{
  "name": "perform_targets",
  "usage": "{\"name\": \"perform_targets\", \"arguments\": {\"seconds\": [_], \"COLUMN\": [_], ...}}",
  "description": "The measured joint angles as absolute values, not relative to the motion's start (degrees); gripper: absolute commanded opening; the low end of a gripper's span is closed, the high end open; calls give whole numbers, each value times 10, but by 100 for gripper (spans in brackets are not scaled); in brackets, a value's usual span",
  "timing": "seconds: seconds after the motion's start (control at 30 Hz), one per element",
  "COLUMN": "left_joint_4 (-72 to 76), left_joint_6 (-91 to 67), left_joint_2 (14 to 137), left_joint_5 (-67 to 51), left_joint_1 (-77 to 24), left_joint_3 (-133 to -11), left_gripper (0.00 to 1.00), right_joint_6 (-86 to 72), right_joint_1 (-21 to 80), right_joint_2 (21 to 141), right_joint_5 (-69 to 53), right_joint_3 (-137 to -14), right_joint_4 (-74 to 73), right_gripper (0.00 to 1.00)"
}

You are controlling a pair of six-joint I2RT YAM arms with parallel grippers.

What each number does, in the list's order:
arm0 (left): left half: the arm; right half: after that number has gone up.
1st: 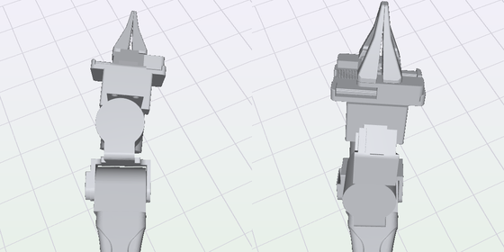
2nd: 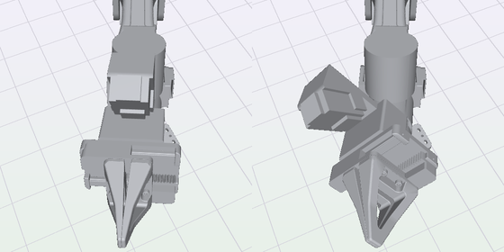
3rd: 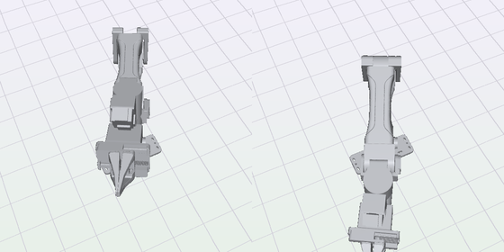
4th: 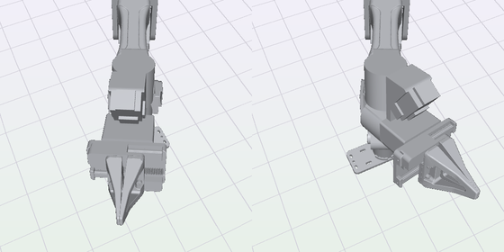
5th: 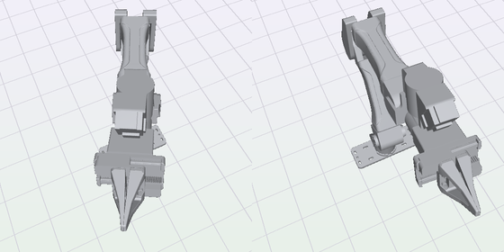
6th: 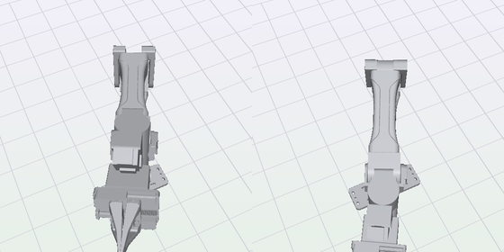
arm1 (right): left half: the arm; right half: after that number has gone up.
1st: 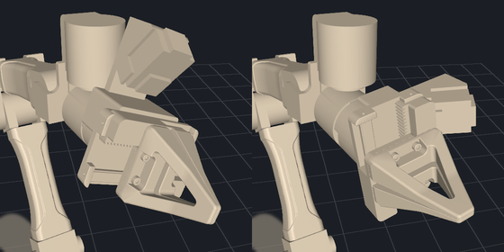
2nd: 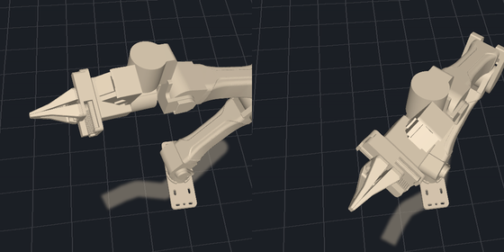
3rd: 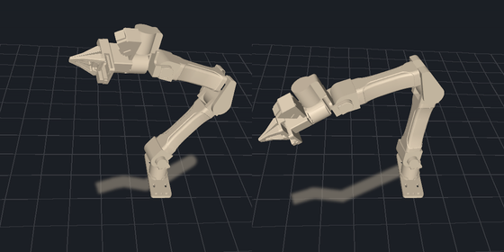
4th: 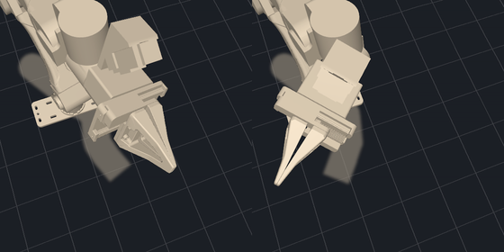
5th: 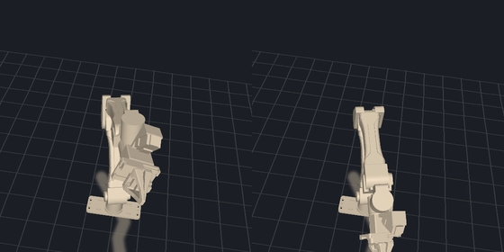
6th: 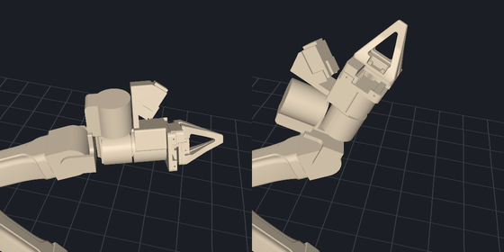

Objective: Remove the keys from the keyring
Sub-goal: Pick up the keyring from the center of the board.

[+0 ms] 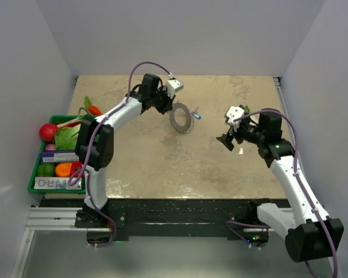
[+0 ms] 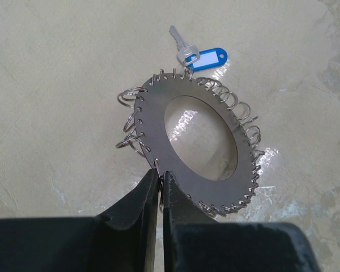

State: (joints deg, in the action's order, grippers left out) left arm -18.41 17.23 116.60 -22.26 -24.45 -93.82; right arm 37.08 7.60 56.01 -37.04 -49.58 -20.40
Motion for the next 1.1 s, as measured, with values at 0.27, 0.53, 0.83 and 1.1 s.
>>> {"name": "perform_targets", "arguments": {"seconds": [0.27,0.53,0.83,1.1], "left_joint_4": [-195,-203,-222,-234], "left_joint_6": [191,200,221,248], "left_joint_2": [1136,1124,1089,1022], "left_joint_5": [-273,-318,-361,-412], "left_joint_1": [-244,-244,-244,-244], "left_joint_3": [-922,-908,-890,-848], "left_gripper": [0,0,0,0], "right_joint_6": [356,317,288,284], "right_joint_1": [122,165,166,166], "right_joint_2": [619,683,734,745], "right_joint_5": [-363,-334,-312,-312], "right_joint_3": [-507,-531,-572,-588], "right_joint_4": [-165,-115,-94,-99], "right_gripper": [95,96,96,99]}}
